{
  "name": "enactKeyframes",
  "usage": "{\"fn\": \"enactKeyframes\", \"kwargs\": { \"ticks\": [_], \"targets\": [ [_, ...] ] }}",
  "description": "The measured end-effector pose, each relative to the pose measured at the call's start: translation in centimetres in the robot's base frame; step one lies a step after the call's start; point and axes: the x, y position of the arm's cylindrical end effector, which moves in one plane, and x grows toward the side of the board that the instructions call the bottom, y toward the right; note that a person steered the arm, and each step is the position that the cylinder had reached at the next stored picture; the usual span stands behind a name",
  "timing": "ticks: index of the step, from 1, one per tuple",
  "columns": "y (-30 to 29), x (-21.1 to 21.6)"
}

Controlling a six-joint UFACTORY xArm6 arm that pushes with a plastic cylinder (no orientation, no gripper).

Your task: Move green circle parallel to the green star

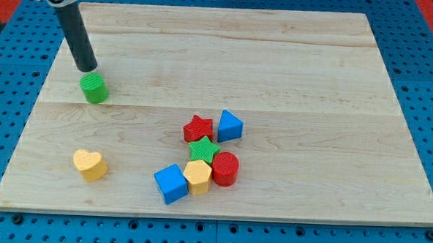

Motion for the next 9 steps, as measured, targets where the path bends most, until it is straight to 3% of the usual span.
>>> {"fn": "enactKeyframes", "kwargs": {
  "ticks": [3,5,8,9],
  "targets": [
    [6.9,11.9],
    [5.8,13.4],
    [11.3,17.6],
    [8.4,18.2]
  ]
}}
